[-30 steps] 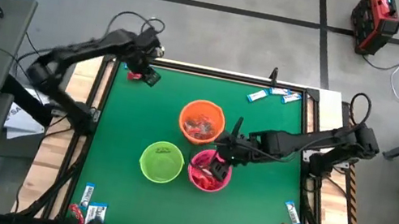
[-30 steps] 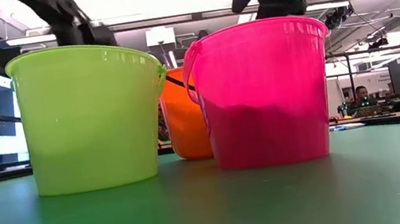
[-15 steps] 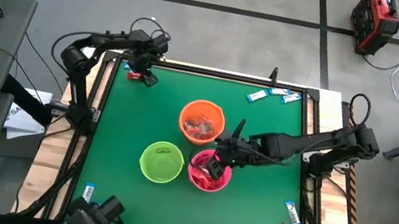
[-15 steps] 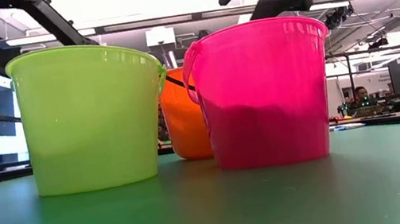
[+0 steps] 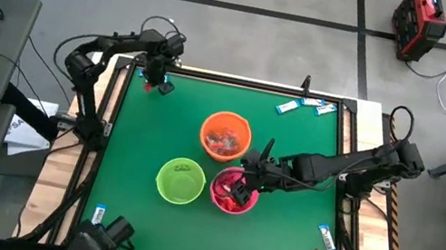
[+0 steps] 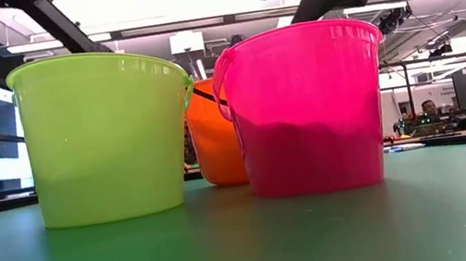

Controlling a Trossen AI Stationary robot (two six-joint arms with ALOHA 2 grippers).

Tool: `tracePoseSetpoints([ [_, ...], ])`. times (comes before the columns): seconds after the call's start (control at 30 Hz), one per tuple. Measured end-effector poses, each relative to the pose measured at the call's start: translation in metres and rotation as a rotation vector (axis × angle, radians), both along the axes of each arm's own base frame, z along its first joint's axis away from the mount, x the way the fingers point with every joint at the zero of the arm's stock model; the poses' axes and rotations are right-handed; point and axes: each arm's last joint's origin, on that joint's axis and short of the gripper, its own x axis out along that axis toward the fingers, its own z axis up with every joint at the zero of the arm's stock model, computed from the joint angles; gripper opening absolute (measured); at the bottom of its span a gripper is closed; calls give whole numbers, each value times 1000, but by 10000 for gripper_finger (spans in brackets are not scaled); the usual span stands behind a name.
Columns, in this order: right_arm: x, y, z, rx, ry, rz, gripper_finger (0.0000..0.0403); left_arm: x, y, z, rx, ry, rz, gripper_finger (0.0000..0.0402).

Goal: Sort candy by brand, put in halloween buckets
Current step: Put the red chocolate bar into the pink bucket

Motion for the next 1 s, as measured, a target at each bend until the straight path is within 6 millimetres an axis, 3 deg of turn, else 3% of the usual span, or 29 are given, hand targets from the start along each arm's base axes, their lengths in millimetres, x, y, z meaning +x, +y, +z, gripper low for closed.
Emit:
tracePoseSetpoints([
  [0.13,-2,0,1,-46,7,62,275,-1,-11,37,67,-129,49,18],
  [0.27,-17,0,9,-71,49,83,275,9,-45,85,108,-367,31,7],
  [0.47,-53,0,21,-165,153,-10,275,40,-130,156,196,-786,-152,9],
  [0.6,-71,2,27,-238,171,-77,275,63,-191,188,176,-1069,-286,9],
  [0.8,-76,3,28,-271,170,-92,275,104,-270,197,90,-1292,-479,10],
  [1.0,-81,4,35,-283,139,-58,275,159,-329,158,55,-1309,-599,10],
])
